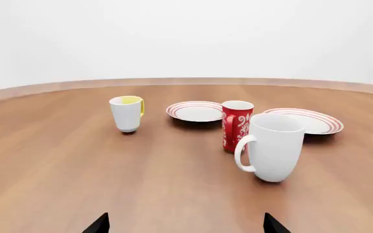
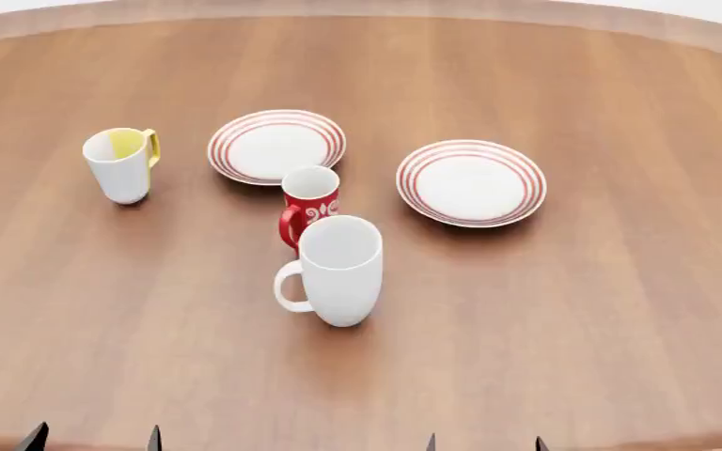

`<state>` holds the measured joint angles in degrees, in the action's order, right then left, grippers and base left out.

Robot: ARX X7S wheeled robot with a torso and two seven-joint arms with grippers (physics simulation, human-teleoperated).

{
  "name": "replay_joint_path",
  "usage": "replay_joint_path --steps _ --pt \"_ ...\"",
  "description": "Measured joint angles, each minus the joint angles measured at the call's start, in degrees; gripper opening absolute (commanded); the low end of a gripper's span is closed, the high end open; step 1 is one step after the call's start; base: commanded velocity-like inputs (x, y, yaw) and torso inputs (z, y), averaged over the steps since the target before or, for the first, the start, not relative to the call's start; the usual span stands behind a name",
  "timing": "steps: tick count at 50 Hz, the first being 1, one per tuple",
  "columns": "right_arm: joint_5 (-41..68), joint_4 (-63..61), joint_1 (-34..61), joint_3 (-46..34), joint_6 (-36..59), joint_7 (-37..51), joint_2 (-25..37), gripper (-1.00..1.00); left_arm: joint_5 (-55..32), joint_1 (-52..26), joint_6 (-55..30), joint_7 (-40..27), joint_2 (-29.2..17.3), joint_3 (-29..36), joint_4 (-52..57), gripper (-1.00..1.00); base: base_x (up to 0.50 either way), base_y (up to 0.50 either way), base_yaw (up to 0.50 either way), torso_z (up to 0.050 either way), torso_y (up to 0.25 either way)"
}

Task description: Put the white mug on the left plate.

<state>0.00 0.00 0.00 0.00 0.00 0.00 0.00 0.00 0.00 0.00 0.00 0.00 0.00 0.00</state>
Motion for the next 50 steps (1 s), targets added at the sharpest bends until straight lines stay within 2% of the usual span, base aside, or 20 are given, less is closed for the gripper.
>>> replay_joint_path --steps 26,37,50 --pt "3.02 -0.28 -0.1 -2.25 -1.17 3.19 2.4 1.0 -2.25 -0.53 -0.49 -2.94 -2.49 2.87 -0.41 1.0 0.0 0.0 0.0 0.0 0.0" --pt "2.41 -7.57 -0.54 -3.36 2.21 4.85 3.11 1.0 -3.23 0.73 -5.55 -4.4 -3.24 2.1 8.9 1.0 0.0 0.0 0.0 0.0 0.0" --pt "1.36 -25.04 -0.45 -5.07 10.51 7.25 4.84 1.0 -6.3 1.5 -13.23 -6.76 -4.84 0.94 23.49 1.0 0.0 0.0 0.0 0.0 0.0"
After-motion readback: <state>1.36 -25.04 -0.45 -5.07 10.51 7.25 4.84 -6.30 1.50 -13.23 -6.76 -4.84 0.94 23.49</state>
